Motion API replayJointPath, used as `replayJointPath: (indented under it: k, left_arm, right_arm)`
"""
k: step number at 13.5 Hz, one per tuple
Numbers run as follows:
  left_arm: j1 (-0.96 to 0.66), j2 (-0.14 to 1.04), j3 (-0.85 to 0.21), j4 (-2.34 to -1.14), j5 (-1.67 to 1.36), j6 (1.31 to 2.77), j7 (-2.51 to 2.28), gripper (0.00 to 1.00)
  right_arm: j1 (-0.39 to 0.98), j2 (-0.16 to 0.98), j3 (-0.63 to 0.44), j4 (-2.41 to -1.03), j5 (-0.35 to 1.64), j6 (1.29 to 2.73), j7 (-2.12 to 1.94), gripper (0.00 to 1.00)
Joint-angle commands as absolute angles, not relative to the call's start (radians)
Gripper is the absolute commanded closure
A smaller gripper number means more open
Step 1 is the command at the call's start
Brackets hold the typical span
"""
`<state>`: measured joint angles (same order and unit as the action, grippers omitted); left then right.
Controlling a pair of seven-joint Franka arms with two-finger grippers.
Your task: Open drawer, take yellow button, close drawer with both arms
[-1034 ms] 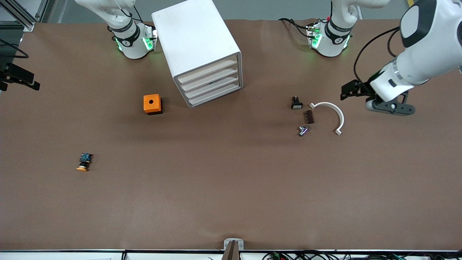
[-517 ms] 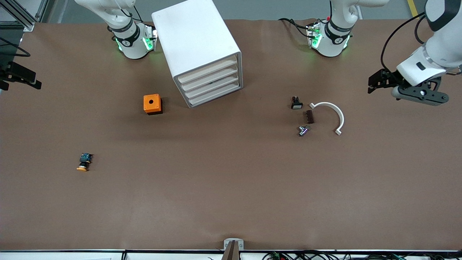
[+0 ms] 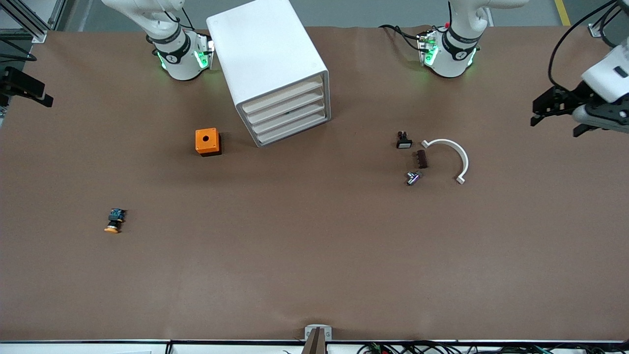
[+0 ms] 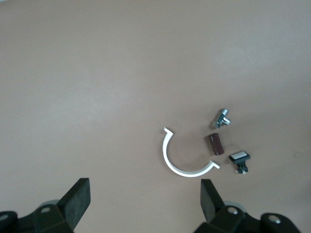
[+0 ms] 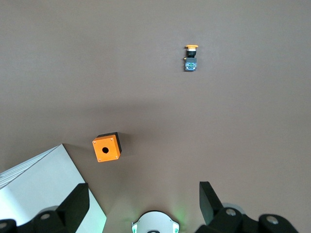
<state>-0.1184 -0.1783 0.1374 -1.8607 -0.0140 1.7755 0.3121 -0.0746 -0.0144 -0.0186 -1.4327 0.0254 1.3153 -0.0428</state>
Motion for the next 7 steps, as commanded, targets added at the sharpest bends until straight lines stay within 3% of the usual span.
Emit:
replayJointPath:
  k: [1,7]
  left_arm:
    - [-0.109,-0.147,0.130,-1.767,0.005,1.740,0.327,0.00]
    - [-0.112,-0.091,0.129,-1.703,0.005,1.740,0.325,0.00]
  right_arm:
    - [-0.071,-0.023,-0.015,-1.430,0.021,1.309,-0.029,0.00]
    - [-0.058,-0.061,-0.015,-1.450,0.025,1.307,-0.015,0.00]
